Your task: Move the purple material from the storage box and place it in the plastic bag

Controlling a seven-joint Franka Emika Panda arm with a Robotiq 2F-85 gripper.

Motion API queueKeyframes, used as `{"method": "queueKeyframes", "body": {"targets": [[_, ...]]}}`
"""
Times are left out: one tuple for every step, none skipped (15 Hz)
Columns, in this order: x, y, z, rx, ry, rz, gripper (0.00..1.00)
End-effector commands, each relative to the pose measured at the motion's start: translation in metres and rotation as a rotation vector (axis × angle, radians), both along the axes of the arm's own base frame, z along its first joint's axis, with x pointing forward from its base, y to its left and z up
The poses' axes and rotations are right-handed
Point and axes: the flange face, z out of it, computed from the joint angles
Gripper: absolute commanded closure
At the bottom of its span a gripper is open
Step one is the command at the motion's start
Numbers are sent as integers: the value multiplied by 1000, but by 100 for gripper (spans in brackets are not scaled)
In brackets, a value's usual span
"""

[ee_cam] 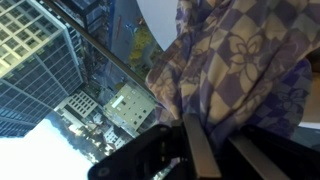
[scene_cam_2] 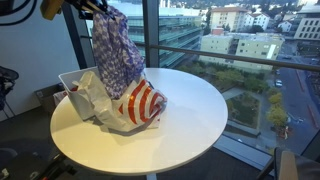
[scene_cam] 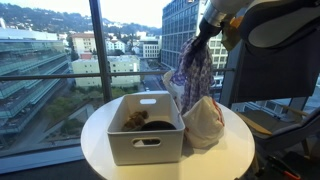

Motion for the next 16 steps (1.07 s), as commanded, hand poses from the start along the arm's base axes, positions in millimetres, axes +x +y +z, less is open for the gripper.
{"method": "queueKeyframes", "body": {"targets": [[-1,-1,-20,41,137,56,98],[0,-2,-28,47,170,61,98],[2,-2,-36,64,201,72,98],[4,-3,-43,75,224,80,98],[6,-2,-47,87,242,93,98],[9,-2,-53,102,273,102,98],[14,-2,-63,121,312,117,98],[17,-1,-71,131,349,129,98],[22,-1,-78,147,374,141,98],[27,-1,-86,161,396,145,98],[32,-1,-92,176,416,153,98],[38,0,-97,186,422,166,95],[44,3,-100,187,425,183,95],[49,6,-101,188,415,202,95],[54,8,-100,189,399,216,96],[59,8,-100,189,380,227,96]]}}
